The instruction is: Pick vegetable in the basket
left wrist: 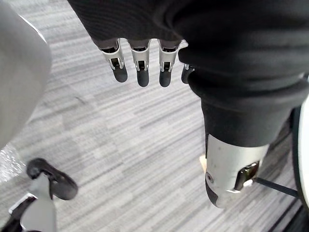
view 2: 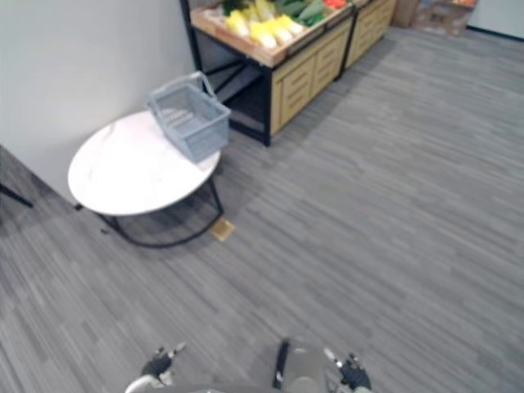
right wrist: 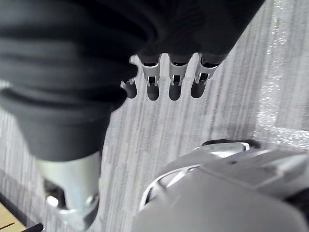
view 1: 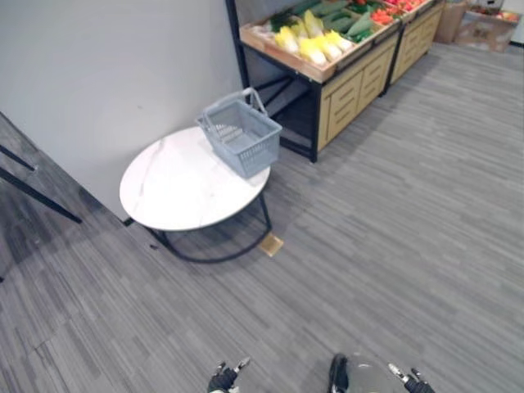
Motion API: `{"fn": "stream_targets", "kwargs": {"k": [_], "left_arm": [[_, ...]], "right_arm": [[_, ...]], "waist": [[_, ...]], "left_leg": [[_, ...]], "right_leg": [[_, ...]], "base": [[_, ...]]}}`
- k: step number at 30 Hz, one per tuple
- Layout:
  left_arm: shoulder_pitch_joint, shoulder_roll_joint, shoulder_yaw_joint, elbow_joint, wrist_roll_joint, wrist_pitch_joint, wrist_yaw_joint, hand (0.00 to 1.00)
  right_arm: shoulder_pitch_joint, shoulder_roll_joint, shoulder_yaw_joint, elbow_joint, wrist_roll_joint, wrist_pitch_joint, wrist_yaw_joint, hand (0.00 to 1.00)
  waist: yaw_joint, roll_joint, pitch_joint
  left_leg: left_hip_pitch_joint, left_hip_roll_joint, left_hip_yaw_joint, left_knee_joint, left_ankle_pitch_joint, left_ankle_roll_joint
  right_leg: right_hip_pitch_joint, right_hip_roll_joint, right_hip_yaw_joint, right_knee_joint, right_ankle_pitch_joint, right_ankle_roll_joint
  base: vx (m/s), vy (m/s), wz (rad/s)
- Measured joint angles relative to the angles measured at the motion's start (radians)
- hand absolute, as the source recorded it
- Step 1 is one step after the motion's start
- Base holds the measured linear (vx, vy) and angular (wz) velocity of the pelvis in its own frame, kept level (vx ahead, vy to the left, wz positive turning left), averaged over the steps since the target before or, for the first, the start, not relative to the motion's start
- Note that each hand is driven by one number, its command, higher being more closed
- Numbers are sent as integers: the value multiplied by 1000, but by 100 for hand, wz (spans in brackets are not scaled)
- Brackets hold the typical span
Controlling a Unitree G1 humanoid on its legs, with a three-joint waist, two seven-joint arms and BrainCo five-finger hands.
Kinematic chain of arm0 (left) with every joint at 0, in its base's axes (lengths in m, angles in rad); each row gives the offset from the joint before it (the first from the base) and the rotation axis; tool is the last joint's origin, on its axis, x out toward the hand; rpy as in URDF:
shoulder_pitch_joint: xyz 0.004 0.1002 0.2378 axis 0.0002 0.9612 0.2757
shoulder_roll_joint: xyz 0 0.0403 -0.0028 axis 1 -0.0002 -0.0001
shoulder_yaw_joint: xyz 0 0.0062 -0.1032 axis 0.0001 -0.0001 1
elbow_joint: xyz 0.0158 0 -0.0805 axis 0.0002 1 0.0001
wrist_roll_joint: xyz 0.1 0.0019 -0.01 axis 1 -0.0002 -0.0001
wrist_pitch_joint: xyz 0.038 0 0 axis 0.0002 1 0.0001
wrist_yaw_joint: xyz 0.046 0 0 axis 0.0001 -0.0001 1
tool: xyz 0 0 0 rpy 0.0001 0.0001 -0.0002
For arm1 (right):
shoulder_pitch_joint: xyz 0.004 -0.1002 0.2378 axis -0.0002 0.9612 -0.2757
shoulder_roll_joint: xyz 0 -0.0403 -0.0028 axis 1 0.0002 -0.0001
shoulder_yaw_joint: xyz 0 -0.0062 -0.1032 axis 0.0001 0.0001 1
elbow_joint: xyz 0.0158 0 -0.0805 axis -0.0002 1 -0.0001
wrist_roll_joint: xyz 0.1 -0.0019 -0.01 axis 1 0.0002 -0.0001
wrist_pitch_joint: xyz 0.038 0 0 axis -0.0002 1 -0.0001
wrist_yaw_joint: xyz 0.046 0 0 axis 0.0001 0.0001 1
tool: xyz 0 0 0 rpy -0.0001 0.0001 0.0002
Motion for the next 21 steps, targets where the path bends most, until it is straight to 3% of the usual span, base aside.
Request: {"fn": "stream_targets", "kwargs": {"k": [2, 4, 5, 7, 8, 10, 11, 12, 13, 14, 15, 16, 19, 21], "left_arm": [[2, 3, 8, 0, -2, 1, -5, 0], [16, 6, 30, -1, -6, 0, -5, 0], [30, 14, 29, -12, -24, -1, -3, 0], [30, 24, 19, -13, -47, -6, -2, 0], [30, 25, 18, -16, -51, -10, -3, 0], [30, 32, 9, -21, -60, -28, -4, 0], [30, 36, -6, -24, -59, -32, -3, 0], [33, 34, -16, -25, -58, -33, 3, 0], [34, 35, -18, -27, -59, -33, 4, 0], [38, 41, -16, -35, -60, -33, 4, 0], [47, 60, -11, -50, -57, -33, 4, 0], [46, 65, -5, -56, -57, -33, 5, 0], [46, 75, 13, -37, -53, -28, 5, 0], [58, 93, -18, 4, -39, -24, 5, 0]], "right_arm": [[-7, 1, -15, 2, 0, 1, 0, 0], [-21, 3, -12, 7, 0, 5, 0, 0], [-35, 3, -10, 30, 0, 11, 0, 0], [-53, 3, -4, 43, 1, 14, -2, 0], [-61, 4, -4, 47, 1, 15, -3, 0], [-80, 12, -7, 52, 2, 15, -5, 0], [-80, 20, -3, 42, 2, 15, -8, 0], [-80, 20, 14, 33, 2, 8, -11, 0], [-80, 19, 30, 30, 2, 7, -12, 0], [-79, 22, 64, 31, 2, 7, -18, 0], [-85, 47, 101, 31, 2, 7, -20, 0], [-92, 62, 119, 31, 2, 0, -17, 0], [-82, 91, 109, 31, 0, -1, -14, 0], [-69, 84, 82, 39, -1, -7, -4, 0]], "waist": [[5, 5, -2], [6, 3, 8], [17, -2, 10], [33, -2, 12], [38, -2, 12], [43, -7, 14], [51, -11, 14], [55, -9, 12], [57, -7, 12], [72, -19, 10], [75, -48, -11], [63, -77, -21], [64, -88, -24], [61, -89, -46]], "left_leg": [[-102, -19, -4, 215, 34, -32], [-199, -13, 33, 409, 26, -11], [-267, -25, 59, 491, -8, 18], [-363, -48, 87, 487, -81, 49], [-392, -51, 104, 453, -115, 61], [-456, -77, 154, 225, -176, 79], [-458, -105, 182, -1, -164, 96], [-449, -130, 185, -251, -113, 109], [-451, -134, 182, -339, -81, 116], [-457, -140, 190, -353, 21, 128], [-470, -172, 230, -333, 12, 162], [-488, -176, 250, -280, -25, 183], [-456, -177, 300, -198, -71, 227], [-351, -215, 285, -295, -119, 232]], "right_leg": [[88, 19, -5, -64, -8, -5], [200, 44, 2, -148, -28, -4], [282, 52, 11, -203, -32, 2], [354, 51, 27, -258, -32, 11], [376, 49, 31, -278, -26, 21], [455, 32, 48, -347, -19, 49], [494, 12, 59, -379, -31, 74], [523, 1, 71, -400, -48, 99], [530, 1, 80, -404, -57, 112], [545, -13, 103, -409, -76, 119], [546, -46, 129, -418, -84, 90], [532, -62, 172, -420, -32, 79], [531, -83, 294, -318, 108, 101], [434, -98, 332, -59, 203, 158]], "base": [[451, -108, 15], [446, -78, 5], [363, -26, -13], [345, 19, -28], [359, 84, -39], [399, 150, -40], [534, 260, -43], [373, 192, -39], [485, 288, -40], [432, 249, -38], [786, 350, -33], [693, 268, -16], [569, 275, 8], [508, 274, 16]]}}
